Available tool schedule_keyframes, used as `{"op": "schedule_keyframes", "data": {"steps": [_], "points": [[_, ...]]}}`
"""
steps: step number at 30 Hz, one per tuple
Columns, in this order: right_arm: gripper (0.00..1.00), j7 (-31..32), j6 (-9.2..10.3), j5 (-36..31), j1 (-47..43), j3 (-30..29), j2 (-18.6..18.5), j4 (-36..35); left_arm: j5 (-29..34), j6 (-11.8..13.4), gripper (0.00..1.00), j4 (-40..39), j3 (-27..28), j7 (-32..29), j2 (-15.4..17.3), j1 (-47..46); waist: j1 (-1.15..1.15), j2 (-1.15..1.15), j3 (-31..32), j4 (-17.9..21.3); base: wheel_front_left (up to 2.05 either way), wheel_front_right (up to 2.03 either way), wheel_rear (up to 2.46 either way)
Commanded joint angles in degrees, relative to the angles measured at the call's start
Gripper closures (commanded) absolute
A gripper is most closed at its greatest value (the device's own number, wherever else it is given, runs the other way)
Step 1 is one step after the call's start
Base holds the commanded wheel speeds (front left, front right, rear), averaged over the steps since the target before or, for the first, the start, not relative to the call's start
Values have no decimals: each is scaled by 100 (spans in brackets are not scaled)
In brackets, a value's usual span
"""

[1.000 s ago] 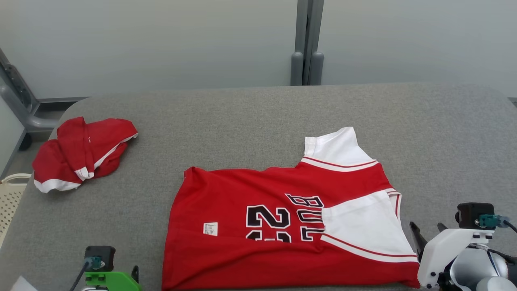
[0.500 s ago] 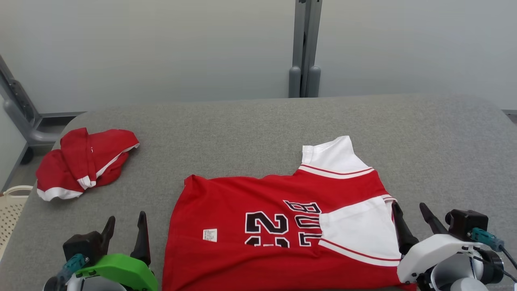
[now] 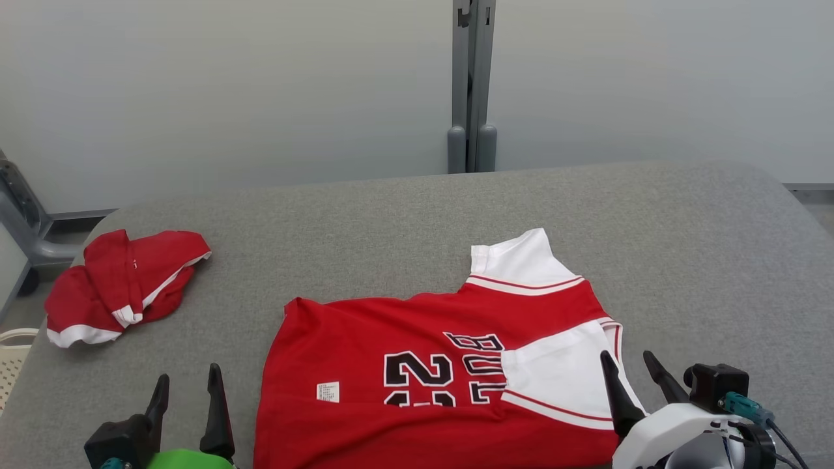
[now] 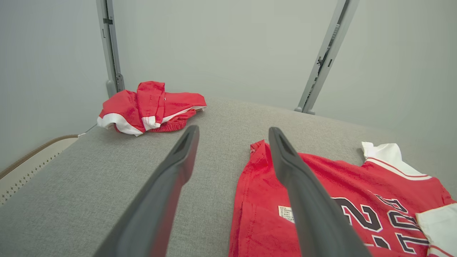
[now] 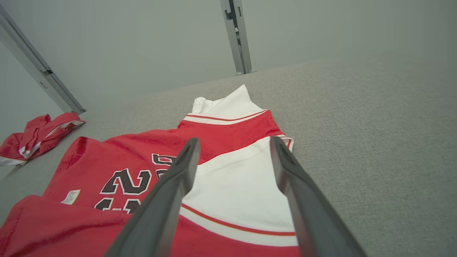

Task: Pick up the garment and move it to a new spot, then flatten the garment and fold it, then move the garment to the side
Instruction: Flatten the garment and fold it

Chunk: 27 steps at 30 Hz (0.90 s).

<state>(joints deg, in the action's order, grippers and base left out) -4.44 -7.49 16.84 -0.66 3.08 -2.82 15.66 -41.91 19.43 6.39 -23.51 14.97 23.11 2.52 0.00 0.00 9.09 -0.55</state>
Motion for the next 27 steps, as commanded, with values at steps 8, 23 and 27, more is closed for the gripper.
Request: {"op": "schedule_keyframes", "data": {"steps": [8,23,27], "points": [[0,-16,0,-15,41,74,-15,340,351,-439,0,222,71,20,-187,237,0,0,-81,11,0,0,0],[0,-252,0,204,194,50,-15,610,707,-790,0,257,774,20,-657,425,0,0,-130,-82,0,0,0],[0,-255,0,179,230,43,-15,663,782,-894,0,383,744,20,-684,365,0,0,-144,-95,0,0,0]]}}
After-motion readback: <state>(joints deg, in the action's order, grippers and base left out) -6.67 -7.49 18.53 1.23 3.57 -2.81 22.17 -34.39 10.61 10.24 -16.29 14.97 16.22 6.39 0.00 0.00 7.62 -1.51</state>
